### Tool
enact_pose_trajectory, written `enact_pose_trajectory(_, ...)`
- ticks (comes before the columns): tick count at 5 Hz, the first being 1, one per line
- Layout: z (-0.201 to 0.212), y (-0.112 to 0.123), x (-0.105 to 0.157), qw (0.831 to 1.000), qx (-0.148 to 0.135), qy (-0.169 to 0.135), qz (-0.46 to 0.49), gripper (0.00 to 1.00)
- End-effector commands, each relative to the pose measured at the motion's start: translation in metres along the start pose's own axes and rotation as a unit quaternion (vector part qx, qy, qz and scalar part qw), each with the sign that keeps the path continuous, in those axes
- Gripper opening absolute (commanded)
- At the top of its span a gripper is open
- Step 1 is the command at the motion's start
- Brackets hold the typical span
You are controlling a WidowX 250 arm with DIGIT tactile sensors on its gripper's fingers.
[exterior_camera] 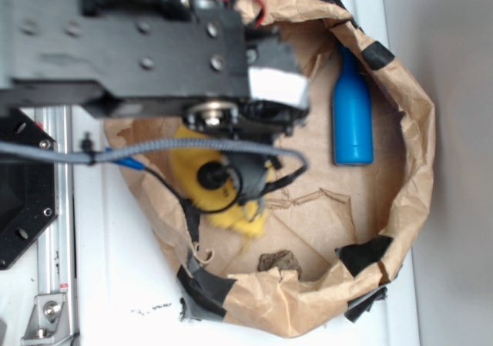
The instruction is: Grab the yellow cloth.
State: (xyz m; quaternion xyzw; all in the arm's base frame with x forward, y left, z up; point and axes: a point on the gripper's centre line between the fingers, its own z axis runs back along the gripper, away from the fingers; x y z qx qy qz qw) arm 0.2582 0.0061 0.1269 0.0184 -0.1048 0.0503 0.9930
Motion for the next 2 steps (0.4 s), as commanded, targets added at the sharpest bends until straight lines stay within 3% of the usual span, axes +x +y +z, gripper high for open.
enact_pose_trajectory(1, 0.0047, 0.0154, 0.0210, 0.999, 0.006, -0.040, 0.014, 0.00)
enact_pose_trajectory(2, -0.0022, 0.0117, 0.0141, 1.000, 0.012, -0.027, 0.002, 0.00)
